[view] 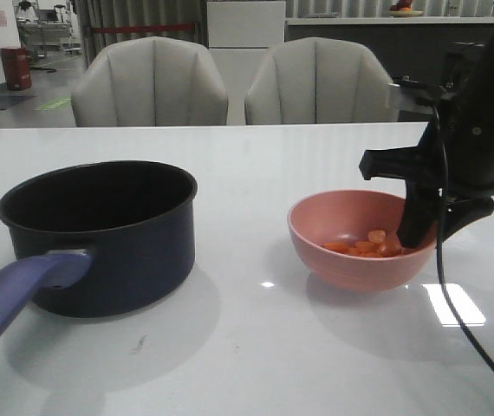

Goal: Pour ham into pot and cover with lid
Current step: 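Reach the right gripper down and grasp the pink bowl rim, then lift the pink bowl and carry it over the saucepan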

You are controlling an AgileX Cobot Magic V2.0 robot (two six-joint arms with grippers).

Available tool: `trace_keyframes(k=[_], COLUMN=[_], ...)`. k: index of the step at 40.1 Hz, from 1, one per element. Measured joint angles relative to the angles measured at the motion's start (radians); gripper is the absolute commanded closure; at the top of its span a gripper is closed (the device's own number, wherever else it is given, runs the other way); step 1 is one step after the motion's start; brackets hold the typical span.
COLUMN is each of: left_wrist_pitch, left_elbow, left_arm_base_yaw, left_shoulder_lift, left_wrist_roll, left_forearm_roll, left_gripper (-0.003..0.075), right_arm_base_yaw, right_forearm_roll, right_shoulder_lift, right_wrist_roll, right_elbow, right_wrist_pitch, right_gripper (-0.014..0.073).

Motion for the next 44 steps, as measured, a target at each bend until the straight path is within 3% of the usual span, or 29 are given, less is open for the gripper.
trace_keyframes(k=[12,24,33,44], left_wrist_pitch=[0.000,0.000,0.000,0.000], left_elbow=[0.000,0.000,0.000,0.000], left_arm_base_yaw=[0.000,0.000,0.000,0.000], left_shoulder_lift=[0.000,0.000,0.000,0.000], left_wrist_roll=[0.000,0.000,0.000,0.000], left_forearm_roll=[0.000,0.000,0.000,0.000], left_gripper=[0.0095,0.0095,0.0095,0.0095], right_arm_base_yaw=[0.019,0.211,0.377,0.443], right_forearm_roll=[0.002,0.002,0.002,-0.142], right_shoulder_lift=[-0.058,-0.130,-0.082,0.004], right_wrist_roll=[-0.009,-0.083,-0.097,-0.103], right_elbow=[-0.090,-0.187,-0.189,-0.189], right_wrist_pitch=[0.050,-0.042,-0.262,-0.647], right_gripper=[0.0450,0.0450,0.0450,0.0450])
